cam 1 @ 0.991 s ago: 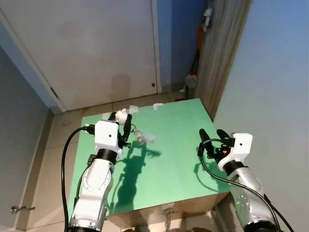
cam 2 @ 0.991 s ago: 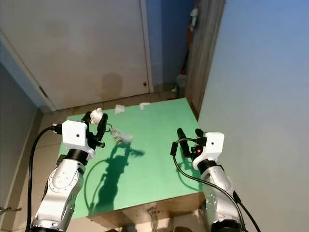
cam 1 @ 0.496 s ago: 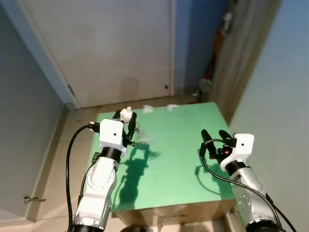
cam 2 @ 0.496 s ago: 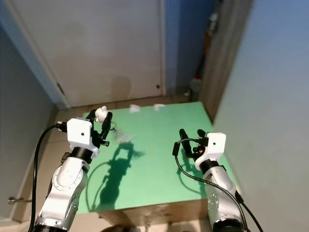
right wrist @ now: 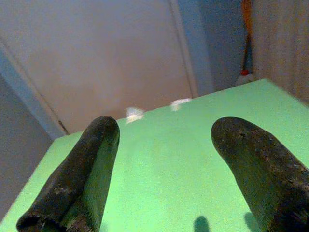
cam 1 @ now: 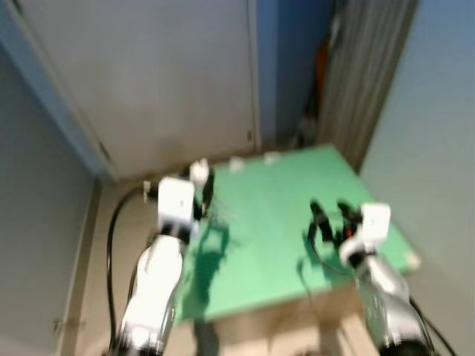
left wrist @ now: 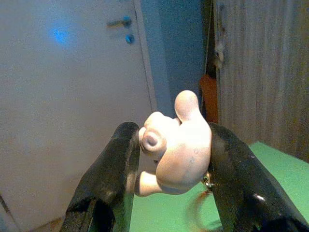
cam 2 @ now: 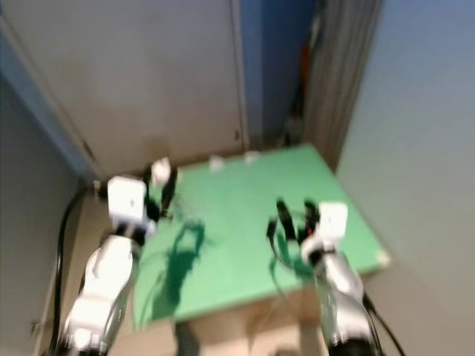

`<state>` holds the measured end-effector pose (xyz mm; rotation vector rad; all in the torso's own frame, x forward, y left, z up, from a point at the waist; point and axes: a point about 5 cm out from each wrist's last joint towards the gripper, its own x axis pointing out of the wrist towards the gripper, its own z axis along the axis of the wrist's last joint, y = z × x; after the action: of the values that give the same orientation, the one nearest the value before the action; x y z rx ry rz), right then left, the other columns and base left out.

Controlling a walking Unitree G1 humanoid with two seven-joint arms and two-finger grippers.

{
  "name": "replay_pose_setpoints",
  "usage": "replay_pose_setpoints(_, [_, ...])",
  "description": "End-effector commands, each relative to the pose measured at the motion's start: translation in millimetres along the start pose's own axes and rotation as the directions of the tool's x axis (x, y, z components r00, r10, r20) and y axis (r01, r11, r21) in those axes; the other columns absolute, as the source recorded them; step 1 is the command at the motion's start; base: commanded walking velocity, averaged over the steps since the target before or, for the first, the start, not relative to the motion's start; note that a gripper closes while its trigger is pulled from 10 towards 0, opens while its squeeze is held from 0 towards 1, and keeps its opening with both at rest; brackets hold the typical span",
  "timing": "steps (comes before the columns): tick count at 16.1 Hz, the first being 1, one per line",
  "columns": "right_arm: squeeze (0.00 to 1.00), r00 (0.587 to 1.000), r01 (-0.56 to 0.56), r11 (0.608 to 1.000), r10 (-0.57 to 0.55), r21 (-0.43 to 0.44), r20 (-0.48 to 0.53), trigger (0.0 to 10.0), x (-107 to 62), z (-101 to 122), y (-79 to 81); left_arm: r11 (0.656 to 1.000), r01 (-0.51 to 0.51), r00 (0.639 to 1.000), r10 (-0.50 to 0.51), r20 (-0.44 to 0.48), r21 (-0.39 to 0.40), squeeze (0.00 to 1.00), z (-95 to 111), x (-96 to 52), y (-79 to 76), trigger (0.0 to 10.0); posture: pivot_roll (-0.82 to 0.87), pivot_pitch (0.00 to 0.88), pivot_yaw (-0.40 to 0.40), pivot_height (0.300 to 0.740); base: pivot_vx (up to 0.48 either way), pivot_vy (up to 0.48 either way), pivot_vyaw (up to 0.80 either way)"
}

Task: Hang keys on a hook

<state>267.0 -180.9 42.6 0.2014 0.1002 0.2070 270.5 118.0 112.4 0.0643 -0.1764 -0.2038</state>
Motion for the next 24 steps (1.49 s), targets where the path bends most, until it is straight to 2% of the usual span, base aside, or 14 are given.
replay_pose_setpoints(1, [0.0, 0.999, -0.038, 0.999, 0.038, -0.001, 0.011, 10.0, 5.9, 2.0, 11.0, 0.999, -0.032, 0.999, 0.032, -0.026, 0.022, 0.0, -4.7, -4.6, 10.5, 0.0, -0.19, 0.0, 0.098, 0.74, 0.0, 0.476, 0.0])
replay_pose_setpoints(9, [0.0, 0.999, -0.038, 0.999, 0.038, -0.005, 0.008, 10.0, 4.2, 0.8, 11.1, 0.999, -0.043, 0.999, 0.043, -0.031, 0.015, 0.0, -6.1, -4.6, 11.1, 0.0, -0.2, 0.0, 0.099, 0.74, 0.0, 0.48, 0.0])
replay_pose_setpoints(13, [0.0, 0.999, -0.039, 0.999, 0.04, -0.017, 0.009, 10.0, 4.6, 1.5, 10.8, 0.999, -0.05, 0.998, 0.05, -0.031, 0.017, 0.0, -7.3, -3.7, 12.4, 0.0, -0.2, 0.0, 0.099, 0.74, 0.0, 0.0, 0.0])
replay_pose_setpoints(19, [0.0, 1.0, -0.027, 0.999, 0.027, -0.016, -0.003, 10.0, 4.4, 0.2, 9.5, 0.998, -0.057, 0.997, 0.059, -0.051, 0.035, 0.0, -12.8, -3.5, 20.5, 0.0, -0.2, 0.0, 0.099, 0.736, 0.0, 0.0, -0.51])
replay_pose_setpoints(24, [0.0, 1.0, -0.018, 1.0, 0.018, -0.018, -0.004, 10.0, 3.8, 0.0, 7.8, 0.998, -0.046, 0.997, 0.048, -0.059, 0.039, 0.0, -15.0, -3.4, 20.6, 0.0, -0.2, 0.0, 0.101, 0.736, 0.0, 0.0, -0.55])
